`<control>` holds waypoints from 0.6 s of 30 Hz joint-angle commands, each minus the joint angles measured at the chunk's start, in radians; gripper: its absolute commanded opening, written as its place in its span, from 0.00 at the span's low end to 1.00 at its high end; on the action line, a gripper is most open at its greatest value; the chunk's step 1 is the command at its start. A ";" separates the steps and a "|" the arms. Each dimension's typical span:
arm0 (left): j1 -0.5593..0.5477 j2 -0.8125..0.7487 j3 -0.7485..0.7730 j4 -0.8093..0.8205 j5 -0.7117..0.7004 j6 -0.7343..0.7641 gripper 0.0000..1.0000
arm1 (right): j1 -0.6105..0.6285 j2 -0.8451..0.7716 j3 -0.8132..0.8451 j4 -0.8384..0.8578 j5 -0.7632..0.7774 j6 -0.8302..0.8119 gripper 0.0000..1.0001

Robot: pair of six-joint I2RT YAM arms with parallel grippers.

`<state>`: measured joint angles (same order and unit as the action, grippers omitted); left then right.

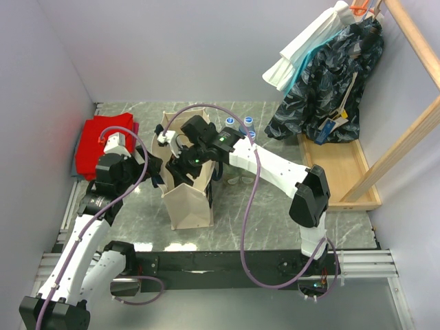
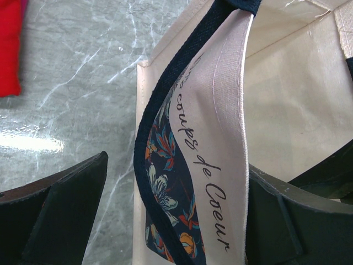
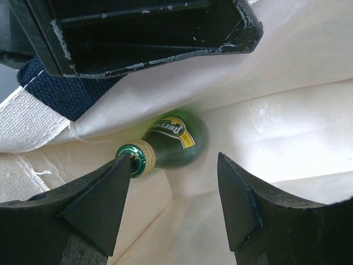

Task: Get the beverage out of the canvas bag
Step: Take out the drink from the canvas bag.

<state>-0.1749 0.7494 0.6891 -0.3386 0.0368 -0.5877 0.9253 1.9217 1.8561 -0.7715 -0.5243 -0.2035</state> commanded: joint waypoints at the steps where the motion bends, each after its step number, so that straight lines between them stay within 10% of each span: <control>1: -0.005 -0.005 0.018 0.021 0.002 0.012 0.96 | 0.003 -0.062 -0.018 0.015 -0.010 0.001 0.70; 18: -0.005 -0.007 0.021 0.015 0.003 0.012 0.96 | 0.010 -0.070 -0.043 0.029 -0.014 -0.004 0.71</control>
<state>-0.1749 0.7498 0.6891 -0.3382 0.0368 -0.5877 0.9257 1.8893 1.8053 -0.7563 -0.5217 -0.2001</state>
